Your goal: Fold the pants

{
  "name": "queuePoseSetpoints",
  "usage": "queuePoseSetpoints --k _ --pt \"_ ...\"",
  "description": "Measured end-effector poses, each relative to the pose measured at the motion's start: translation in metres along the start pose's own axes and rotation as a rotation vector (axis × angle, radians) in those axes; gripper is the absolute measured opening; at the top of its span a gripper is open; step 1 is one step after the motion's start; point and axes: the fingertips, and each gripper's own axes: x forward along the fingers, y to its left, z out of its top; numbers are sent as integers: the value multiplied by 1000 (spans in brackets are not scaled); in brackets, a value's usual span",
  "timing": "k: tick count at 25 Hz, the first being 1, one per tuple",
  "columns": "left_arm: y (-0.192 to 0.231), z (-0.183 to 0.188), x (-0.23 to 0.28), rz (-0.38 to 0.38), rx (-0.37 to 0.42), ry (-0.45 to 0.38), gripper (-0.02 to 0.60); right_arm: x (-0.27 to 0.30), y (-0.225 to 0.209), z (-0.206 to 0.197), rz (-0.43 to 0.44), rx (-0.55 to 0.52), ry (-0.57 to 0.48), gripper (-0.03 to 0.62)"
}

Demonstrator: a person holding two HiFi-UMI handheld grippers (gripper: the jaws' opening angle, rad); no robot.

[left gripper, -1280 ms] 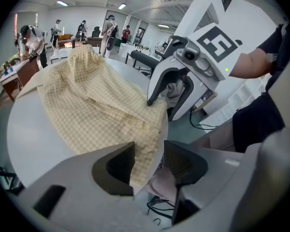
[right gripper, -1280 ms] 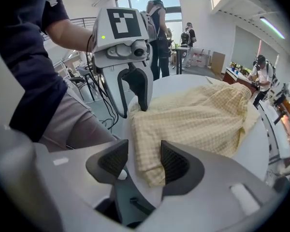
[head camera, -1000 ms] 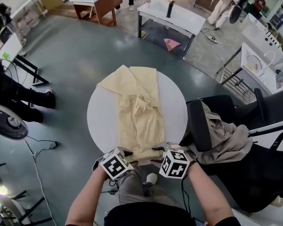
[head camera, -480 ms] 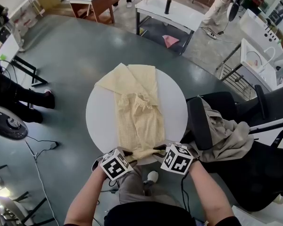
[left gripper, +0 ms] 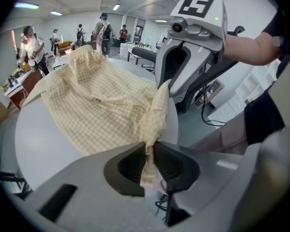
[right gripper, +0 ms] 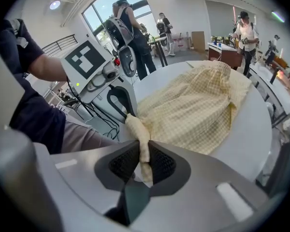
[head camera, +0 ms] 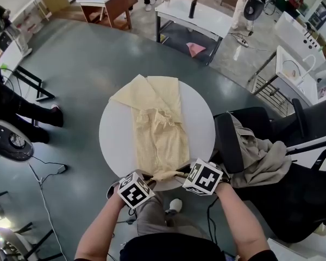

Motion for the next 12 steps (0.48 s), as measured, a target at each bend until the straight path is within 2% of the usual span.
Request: queuePoseSetpoints --k 7,12 --pt "-4 10 -32 -93 -93 -24 31 -15 9 8 -19 -71 -18 52" --pt "-24 15 -60 -139 -75 -9 29 -35 31 12 -6 -130 -23 52"
